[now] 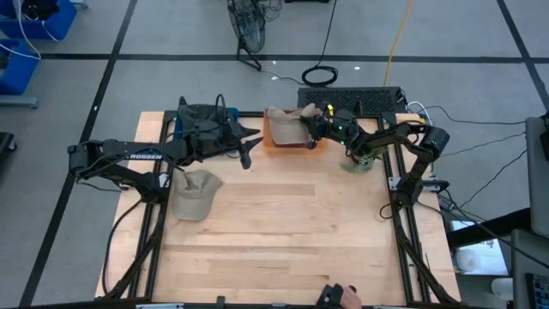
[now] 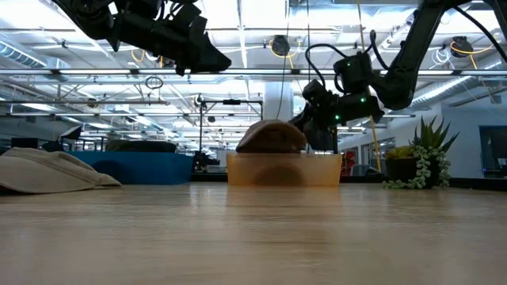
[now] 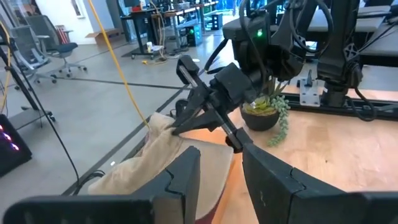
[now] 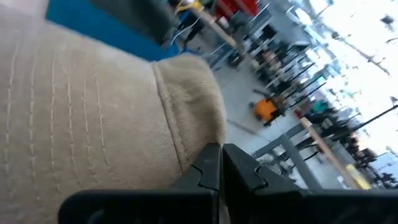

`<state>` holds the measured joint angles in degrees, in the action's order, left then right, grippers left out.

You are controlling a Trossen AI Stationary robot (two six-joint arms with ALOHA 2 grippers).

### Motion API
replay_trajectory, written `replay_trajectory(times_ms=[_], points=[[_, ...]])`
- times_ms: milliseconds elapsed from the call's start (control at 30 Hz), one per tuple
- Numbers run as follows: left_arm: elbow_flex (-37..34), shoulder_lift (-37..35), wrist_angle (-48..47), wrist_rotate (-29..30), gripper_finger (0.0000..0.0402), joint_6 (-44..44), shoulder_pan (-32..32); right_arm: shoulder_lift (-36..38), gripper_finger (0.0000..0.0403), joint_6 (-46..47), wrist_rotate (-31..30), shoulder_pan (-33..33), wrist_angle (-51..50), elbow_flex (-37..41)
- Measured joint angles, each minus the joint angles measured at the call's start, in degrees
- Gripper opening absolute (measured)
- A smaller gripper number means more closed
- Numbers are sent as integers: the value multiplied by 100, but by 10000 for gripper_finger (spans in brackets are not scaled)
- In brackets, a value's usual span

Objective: Pick & Place hat
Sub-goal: Put the right brown cap into the orange bin

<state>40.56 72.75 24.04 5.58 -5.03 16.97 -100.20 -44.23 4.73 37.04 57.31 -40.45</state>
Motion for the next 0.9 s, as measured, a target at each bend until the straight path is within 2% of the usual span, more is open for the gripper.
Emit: replay_trajectory(times_ms=[233,333,500,700,900], points=[[0,0,2,0,124,-68,0,8,0,113,-27,2,1545,-14],[0,0,24,26,124,-114,0,9,0,13,21,2,1648,-161],[0,0,168,42,124,-127,4,9,0,-189,421,26,747,-416],[0,0,67,37,124,-81,4,7,0,-447,433,26,-580,-420],[0,0,-36,33,124,-49,4,9,0,-245,436,50,-1211,-420]])
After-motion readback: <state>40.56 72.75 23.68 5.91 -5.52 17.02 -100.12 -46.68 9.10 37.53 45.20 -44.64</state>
